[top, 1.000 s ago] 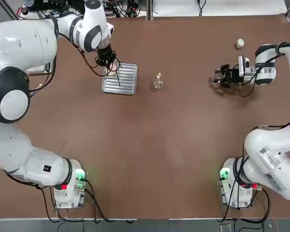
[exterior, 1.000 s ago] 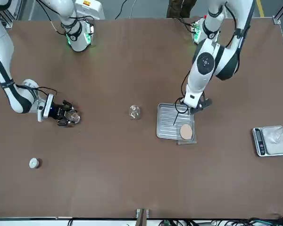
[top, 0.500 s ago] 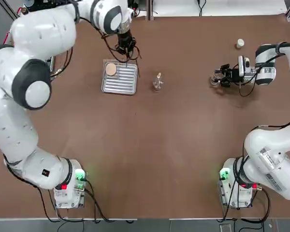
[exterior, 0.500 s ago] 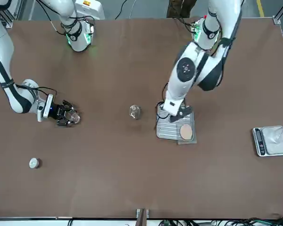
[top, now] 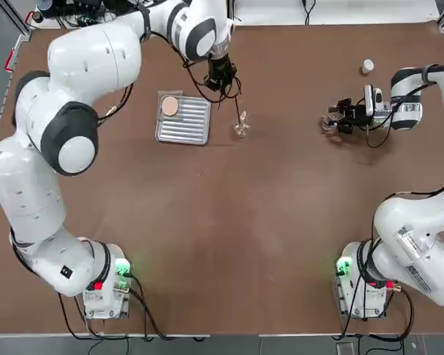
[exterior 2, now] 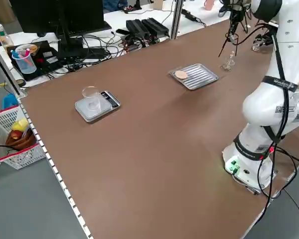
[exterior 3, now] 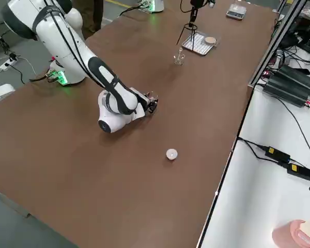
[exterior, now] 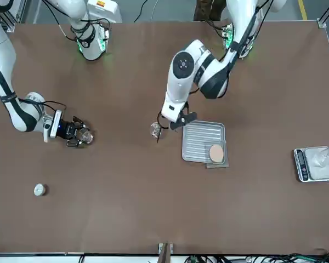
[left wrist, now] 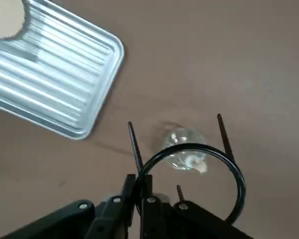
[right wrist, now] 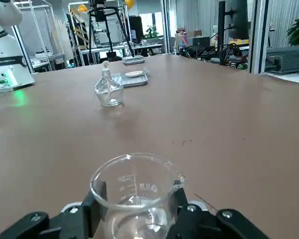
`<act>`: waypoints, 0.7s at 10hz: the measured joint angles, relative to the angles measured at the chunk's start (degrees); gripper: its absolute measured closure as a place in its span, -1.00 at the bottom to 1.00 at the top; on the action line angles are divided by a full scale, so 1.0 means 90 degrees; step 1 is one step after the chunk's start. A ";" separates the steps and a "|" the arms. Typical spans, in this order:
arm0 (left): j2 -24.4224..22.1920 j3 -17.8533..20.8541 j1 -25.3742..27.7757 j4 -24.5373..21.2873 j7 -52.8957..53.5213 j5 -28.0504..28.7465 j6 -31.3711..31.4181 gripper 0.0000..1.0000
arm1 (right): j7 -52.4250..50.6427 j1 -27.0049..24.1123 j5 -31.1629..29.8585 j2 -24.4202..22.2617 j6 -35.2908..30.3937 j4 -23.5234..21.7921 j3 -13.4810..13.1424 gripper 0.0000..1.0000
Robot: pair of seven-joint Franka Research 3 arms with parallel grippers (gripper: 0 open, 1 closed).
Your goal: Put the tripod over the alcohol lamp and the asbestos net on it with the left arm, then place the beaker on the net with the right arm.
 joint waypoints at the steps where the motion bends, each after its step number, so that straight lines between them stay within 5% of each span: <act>1: 0.0097 0.0004 -0.0123 0.0110 -0.0113 0.0000 -0.0009 0.84 | 0.0012 -0.0001 0.0000 0.0000 0.0000 0.0001 0.0000 -0.18; 4: 0.0584 0.0080 -0.0470 0.0493 -0.0372 0.0000 -0.0008 0.84 | 0.0020 -0.0003 0.0000 0.0000 0.0000 0.0003 0.0000 -0.18; 7: 0.1141 0.0624 -0.0956 0.0846 -0.0423 0.0000 0.0221 0.84 | 0.0020 -0.0009 0.0000 -0.0001 0.0000 0.0008 0.0000 -0.18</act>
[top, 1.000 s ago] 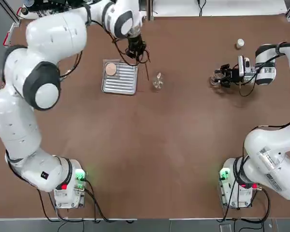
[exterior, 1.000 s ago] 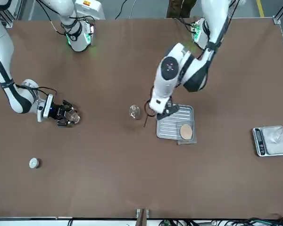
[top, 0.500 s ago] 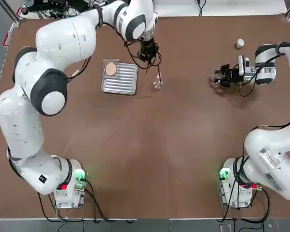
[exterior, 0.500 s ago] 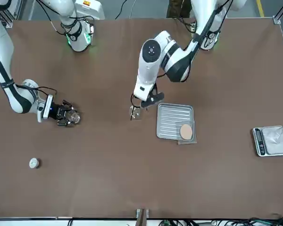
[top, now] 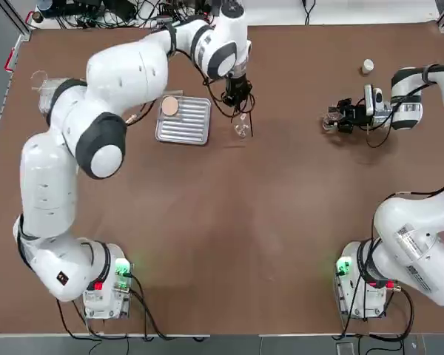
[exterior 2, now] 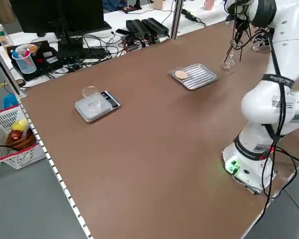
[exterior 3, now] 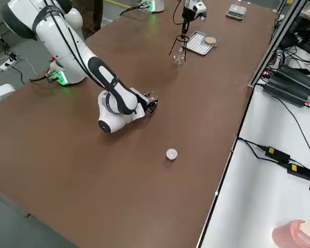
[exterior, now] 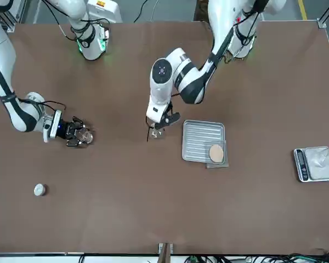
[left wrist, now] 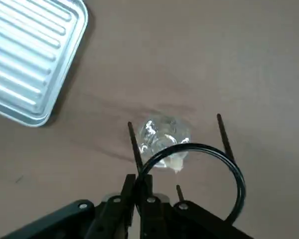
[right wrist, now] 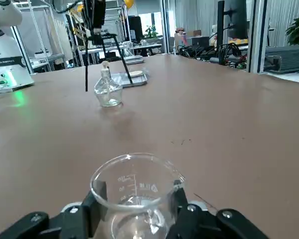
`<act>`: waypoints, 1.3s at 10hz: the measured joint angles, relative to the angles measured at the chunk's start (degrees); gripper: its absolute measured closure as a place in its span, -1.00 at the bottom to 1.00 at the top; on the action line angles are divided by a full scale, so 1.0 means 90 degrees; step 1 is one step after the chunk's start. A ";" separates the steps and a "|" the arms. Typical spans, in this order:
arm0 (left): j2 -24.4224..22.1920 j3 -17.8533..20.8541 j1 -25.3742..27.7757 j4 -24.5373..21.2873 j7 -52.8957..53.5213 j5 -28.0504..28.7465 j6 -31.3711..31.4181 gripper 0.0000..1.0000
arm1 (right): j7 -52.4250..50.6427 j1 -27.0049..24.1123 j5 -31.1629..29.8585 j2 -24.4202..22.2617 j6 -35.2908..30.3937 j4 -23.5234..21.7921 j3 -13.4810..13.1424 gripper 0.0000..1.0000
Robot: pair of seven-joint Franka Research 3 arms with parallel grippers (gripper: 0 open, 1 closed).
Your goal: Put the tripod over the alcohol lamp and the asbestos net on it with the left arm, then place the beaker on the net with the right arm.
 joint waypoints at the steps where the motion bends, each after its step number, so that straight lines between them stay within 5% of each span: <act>1: 0.0094 0.0141 -0.0100 0.0031 0.0000 0.0000 0.0096 0.84 | 0.0000 -0.0001 -0.0001 0.0000 0.0000 0.0001 0.0000 -0.18; 13: 0.0301 0.0203 -0.0277 0.0097 -0.0185 0.0000 0.0172 0.84 | 0.0000 -0.0009 -0.0006 0.0000 0.0002 0.0007 0.0000 -0.18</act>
